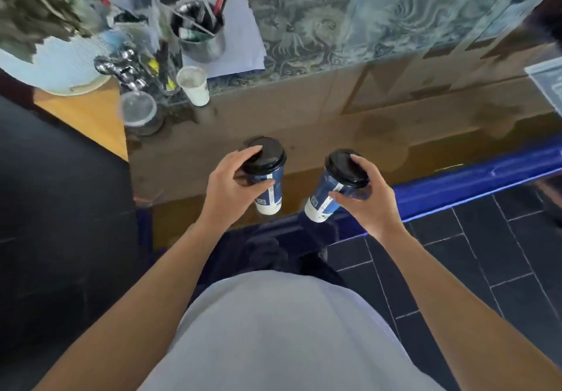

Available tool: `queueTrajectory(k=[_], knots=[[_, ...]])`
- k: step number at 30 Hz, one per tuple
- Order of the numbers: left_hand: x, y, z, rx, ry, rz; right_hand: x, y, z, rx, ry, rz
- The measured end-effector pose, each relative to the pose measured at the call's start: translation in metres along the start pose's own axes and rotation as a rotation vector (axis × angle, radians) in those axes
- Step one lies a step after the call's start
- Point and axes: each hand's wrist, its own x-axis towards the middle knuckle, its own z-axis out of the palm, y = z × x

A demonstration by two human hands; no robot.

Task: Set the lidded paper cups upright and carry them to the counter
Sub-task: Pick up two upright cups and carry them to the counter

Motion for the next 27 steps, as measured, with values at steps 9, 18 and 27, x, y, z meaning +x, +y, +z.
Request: queueTrajectory(k=[9, 18, 27], knots=[[0.035, 0.014, 0.03, 0.038, 0.201, -0.139, 0.119, 0.002, -0.03, -0.019, -0.26, -0.14], [0.085, 0.015, 0.049, 0.2, 0.264, -0.106, 0.194, 0.007, -0.038, -0.14, -0.329, -0.267], [0.095, -0.01, 0.069, 0.243, 0.272, -0.08, 0.212, 0.021, -0.026, -0.22, -0.33, -0.316]])
